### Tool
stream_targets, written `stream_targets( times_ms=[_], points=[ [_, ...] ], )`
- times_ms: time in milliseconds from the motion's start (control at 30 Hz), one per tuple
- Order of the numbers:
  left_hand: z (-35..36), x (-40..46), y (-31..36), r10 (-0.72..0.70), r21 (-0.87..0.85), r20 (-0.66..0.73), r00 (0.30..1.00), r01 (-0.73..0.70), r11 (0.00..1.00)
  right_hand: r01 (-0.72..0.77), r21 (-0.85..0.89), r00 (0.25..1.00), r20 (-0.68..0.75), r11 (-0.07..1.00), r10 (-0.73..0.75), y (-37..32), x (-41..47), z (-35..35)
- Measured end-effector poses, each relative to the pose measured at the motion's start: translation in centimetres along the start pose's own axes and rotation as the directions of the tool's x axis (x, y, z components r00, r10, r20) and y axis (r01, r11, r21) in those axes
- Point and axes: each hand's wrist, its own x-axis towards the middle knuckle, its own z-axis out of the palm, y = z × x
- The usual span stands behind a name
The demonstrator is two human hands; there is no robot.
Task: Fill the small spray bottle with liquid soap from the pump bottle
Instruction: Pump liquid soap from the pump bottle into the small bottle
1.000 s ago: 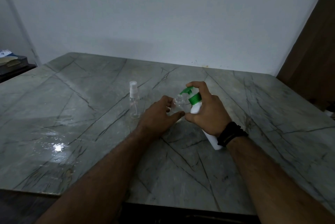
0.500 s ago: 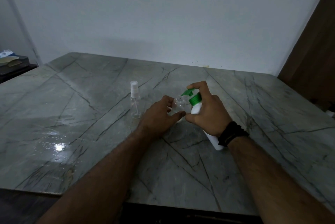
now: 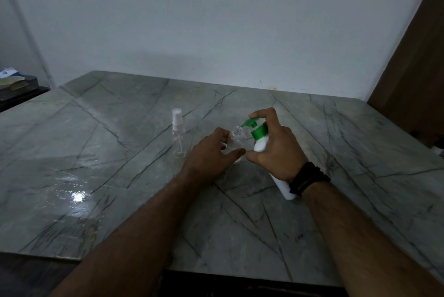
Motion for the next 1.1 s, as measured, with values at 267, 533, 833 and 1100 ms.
stream_targets(
  times_ms=[267, 533, 833, 1100],
  points=[
    [0.12, 0.05, -0.09, -0.007, 0.0, -0.008, 1.0, 0.007, 1.0, 0.013, 0.003, 1.0, -0.004, 1.0, -0.013, -0.14, -0.13, -0.11],
    [0.21, 0.17, -0.25, -0.015, 0.002, -0.006, 1.0, 0.015, 1.0, 0.013, -0.006, 1.0, -0.011, 1.0, -0.013, -0.19, -0.23, -0.14],
    [0.31, 0.27, -0.38, -0.01, 0.005, -0.01, 1.0, 0.01, 1.0, 0.003, -0.009, 1.0, 0.011, 1.0, -0.003, -0.19, -0.1, -0.05],
    [0.3, 0.15, -0.42, 0.005, 0.016, -0.021, 1.0, -0.005, 1.0, 0.012, -0.006, 1.0, 0.016, 1.0, -0.012, -0.23, -0.09, -0.01]
  ],
)
